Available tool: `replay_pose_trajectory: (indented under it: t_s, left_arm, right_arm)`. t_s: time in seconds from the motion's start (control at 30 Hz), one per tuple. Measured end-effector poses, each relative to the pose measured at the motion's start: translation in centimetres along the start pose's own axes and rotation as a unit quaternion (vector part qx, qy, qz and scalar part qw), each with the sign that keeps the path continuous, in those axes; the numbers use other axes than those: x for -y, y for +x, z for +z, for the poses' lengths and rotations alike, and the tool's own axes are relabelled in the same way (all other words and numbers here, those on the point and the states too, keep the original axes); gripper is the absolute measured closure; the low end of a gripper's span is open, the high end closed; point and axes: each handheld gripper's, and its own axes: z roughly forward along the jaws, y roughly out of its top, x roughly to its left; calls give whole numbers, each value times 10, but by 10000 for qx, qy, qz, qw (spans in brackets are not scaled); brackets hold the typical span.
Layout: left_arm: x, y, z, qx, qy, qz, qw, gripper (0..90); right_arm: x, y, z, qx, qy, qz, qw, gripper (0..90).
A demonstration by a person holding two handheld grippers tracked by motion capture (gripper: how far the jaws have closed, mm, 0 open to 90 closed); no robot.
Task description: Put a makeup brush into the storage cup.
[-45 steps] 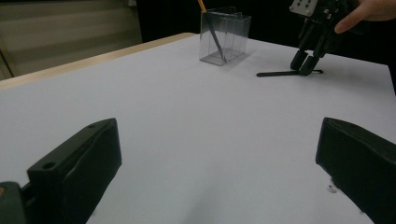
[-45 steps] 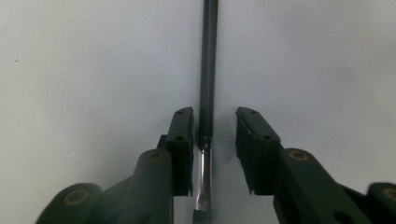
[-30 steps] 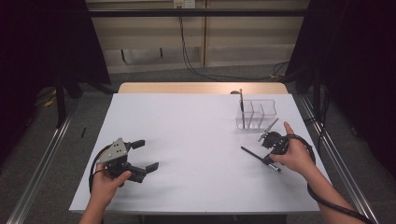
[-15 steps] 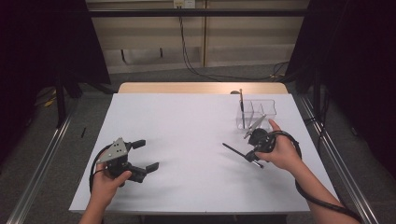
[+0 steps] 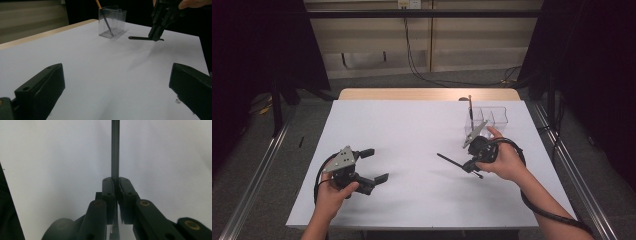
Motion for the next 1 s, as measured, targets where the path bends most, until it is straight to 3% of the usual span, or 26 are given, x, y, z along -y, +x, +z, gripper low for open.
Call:
replay_pose_trajectory:
  t_s: [0.57,1.0]
  left_arm:
    - [-4,-3,14,155,65,-16,9999,2]
    - [-18,-5,30,479,154,112,9987,0]
  right_arm:
    - [-26,18,12,-149,-40,-347,9993,849]
    - [-38,25,19,-206,-12,-551,9983,850]
